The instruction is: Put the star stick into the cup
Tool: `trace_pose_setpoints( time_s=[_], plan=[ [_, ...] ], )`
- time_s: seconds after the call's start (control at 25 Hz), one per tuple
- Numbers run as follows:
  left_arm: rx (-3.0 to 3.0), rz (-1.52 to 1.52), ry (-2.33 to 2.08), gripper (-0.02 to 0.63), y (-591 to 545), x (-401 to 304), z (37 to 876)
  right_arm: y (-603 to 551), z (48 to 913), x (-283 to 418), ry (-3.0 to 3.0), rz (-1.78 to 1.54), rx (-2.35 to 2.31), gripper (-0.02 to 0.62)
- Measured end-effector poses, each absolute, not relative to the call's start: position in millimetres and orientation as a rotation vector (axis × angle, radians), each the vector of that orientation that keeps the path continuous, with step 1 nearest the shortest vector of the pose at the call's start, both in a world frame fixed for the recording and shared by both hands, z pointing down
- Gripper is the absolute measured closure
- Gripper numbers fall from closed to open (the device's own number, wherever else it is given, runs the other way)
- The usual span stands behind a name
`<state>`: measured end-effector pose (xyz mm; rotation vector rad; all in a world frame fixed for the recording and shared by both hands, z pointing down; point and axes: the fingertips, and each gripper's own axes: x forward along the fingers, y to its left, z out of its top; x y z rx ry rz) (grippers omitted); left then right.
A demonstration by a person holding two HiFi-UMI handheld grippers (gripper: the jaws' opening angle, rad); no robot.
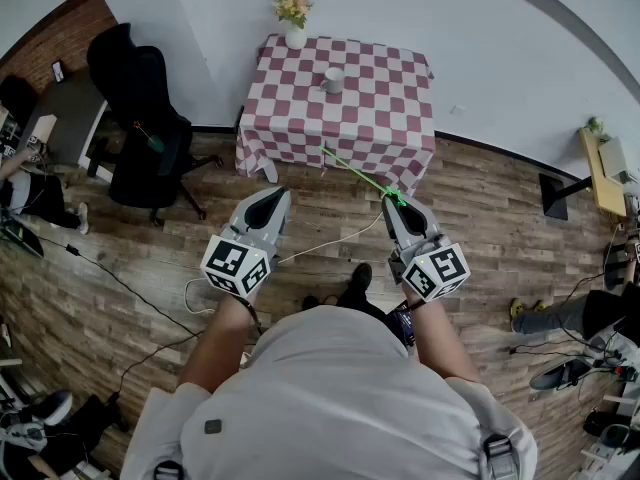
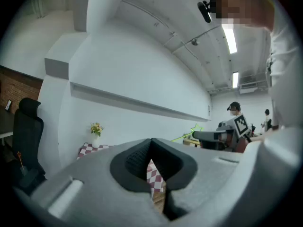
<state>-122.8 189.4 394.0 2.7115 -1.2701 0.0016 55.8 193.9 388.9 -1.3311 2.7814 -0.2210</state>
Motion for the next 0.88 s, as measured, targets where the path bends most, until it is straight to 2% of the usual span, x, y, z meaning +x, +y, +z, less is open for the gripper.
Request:
trace_pose_setpoints(
  time_s=[0.88],
  plan=[
    [2.694,0.032,-1.251,0.603,143,-90,407,150,398,87,2.760,-0.257,-1.351,0.569]
  ],
)
